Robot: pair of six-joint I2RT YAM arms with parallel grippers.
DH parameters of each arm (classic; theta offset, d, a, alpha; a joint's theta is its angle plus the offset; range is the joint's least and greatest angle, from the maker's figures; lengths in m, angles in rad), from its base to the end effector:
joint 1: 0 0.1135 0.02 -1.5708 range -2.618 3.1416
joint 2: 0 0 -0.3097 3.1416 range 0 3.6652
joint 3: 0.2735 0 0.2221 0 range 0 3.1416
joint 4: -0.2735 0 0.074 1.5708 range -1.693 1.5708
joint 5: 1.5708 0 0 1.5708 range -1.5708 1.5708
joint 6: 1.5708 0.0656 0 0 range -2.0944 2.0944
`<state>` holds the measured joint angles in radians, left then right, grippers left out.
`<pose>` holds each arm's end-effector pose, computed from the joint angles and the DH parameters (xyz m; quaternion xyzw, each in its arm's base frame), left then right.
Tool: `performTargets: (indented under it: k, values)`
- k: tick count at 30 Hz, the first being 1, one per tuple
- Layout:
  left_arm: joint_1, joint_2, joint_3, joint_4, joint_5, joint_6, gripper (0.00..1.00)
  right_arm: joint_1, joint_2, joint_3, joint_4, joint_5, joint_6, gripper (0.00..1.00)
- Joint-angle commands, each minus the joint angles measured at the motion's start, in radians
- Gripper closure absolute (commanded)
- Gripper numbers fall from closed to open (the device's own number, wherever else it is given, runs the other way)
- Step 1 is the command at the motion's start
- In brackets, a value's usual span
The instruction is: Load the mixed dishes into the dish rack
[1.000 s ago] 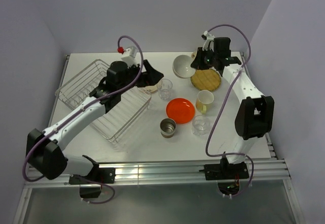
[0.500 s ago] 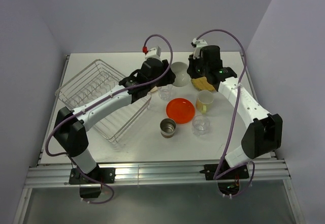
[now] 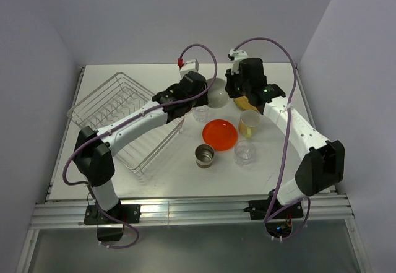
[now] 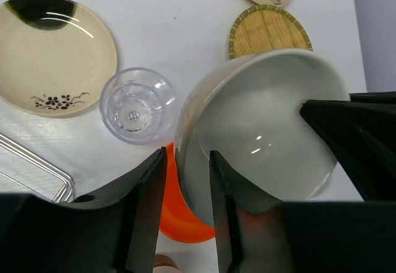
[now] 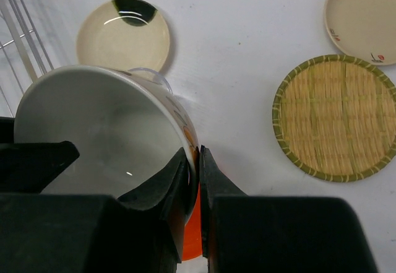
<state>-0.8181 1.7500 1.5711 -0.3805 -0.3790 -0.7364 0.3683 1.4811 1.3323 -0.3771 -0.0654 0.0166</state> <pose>0.2985 -0.2831 0.3676 -0.0561 0.8622 -0.2162 0.4547 0.3094 0.1240 0.3796 -0.1676 0.8499 0.1232 0.4841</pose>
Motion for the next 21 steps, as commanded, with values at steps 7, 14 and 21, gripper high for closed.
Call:
performTargets:
  k: [7, 14, 21]
  values:
    - [-0.006, 0.029, 0.058, 0.006, -0.041, 0.042, 0.58, 0.011, -0.096, 0.011, 0.084, -0.024, 0.016, 1.00]
    - [0.000, 0.028, 0.069, 0.017, -0.012, 0.043, 0.88, 0.011, -0.094, 0.001, 0.083, -0.056, 0.000, 1.00]
    - [0.094, -0.007, 0.026, 0.031, 0.242, -0.027, 1.00, 0.009, -0.093, 0.019, 0.053, -0.134, -0.081, 0.87]
